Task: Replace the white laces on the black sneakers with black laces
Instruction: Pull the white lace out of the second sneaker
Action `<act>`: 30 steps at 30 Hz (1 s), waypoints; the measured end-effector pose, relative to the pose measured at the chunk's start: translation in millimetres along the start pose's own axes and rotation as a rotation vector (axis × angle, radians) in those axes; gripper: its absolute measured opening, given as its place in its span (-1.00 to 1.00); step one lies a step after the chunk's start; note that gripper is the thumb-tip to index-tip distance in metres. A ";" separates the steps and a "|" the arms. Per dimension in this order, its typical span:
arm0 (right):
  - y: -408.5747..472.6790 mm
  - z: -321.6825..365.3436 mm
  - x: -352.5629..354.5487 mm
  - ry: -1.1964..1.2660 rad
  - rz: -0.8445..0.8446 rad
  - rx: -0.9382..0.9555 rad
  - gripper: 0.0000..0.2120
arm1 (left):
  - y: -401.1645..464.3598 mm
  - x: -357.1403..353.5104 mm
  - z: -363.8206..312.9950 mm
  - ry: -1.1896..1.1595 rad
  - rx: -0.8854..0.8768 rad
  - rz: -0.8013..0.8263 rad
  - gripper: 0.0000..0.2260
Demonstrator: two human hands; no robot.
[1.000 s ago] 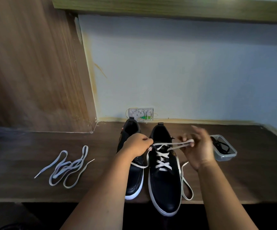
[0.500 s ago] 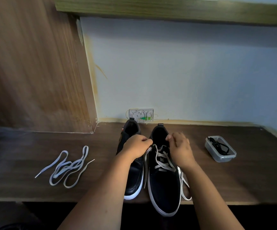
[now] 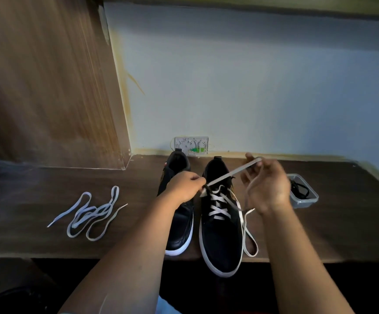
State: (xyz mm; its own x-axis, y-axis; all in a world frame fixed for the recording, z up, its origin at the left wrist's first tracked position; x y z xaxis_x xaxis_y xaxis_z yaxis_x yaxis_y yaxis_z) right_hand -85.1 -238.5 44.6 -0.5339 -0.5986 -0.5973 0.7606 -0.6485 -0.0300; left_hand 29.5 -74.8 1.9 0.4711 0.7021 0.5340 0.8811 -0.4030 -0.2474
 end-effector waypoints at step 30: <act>12.5 -15.2 3.3 -1.233 0.230 0.226 -0.68 | -36.7 -27.4 -70.0 0.740 -0.480 -0.337 -0.77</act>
State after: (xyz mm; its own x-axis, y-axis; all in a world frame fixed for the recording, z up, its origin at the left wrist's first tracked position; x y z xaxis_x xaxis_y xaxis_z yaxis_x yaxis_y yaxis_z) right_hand -71.8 -241.4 30.1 -0.4789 -0.6673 0.5704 0.8663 -0.4643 0.1842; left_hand -18.7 -120.3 52.9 -0.0964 0.3409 0.9352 0.7770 -0.5614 0.2847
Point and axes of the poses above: each hand's wrist, its own y-axis towards the middle knuckle, its own x-axis out of the back of the hand, z = x × y, the point moved 10 cm from there along y, towards the middle knuckle, and after that the axes turned 7 degrees about x, right-handed, at the moved point
